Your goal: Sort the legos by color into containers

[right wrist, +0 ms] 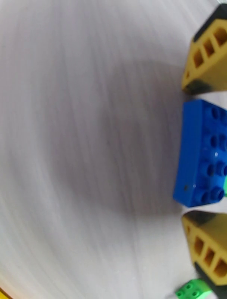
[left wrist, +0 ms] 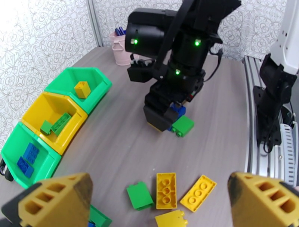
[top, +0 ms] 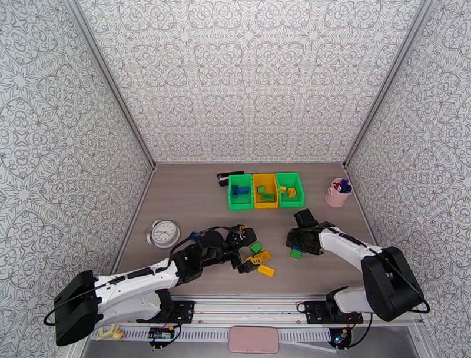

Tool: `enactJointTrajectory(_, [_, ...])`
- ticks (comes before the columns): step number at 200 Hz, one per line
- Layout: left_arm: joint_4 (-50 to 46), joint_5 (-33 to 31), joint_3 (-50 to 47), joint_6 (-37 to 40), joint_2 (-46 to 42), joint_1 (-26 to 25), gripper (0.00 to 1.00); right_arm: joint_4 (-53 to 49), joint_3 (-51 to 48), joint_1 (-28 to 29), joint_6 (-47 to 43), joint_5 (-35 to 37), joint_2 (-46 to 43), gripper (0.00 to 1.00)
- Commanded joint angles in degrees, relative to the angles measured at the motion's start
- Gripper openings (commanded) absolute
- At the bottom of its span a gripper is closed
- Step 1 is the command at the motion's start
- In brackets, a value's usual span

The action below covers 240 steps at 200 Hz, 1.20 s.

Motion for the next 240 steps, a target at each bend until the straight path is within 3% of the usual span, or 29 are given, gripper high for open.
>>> enactJointTrajectory(1, [0.0,-1.06,-0.77,0.74,-0.88,-0.39,1.0,-0.74,1.7,-0.24,0.37,-0.31,0.49,0.72])
enactJointTrajectory(48, [-0.18,-2.59,-1.25,-0.05,-1.72,-0.37,1.0,-2.14,2.04,-0.26,-0.26,1.1,-2.01,0.59])
enactJointTrajectory(95, [-0.79,-5.62,-2.11,0.07,-3.26,-0.31,1.0,0.9,4.36,0.41,-5.49,-1.33,-5.18,0.59])
enactJointTrajectory(141, [-5.55,-10.3,-3.41,0.85,-8.28,0.79,1.0,4.14,10.77,5.38,-13.08,-2.5,-5.27,0.6])
enactJointTrajectory(199, [-7.87,-13.4,-6.06,-2.97,-15.87,3.44,1.0,11.85,23.24,12.2,-21.95,-2.32,4.1,0.61])
enactJointTrajectory(240, [-7.56,-19.67,-7.22,-7.91,-17.92,5.01,1.0,14.3,35.3,14.35,-24.01,-2.67,15.25,0.61])
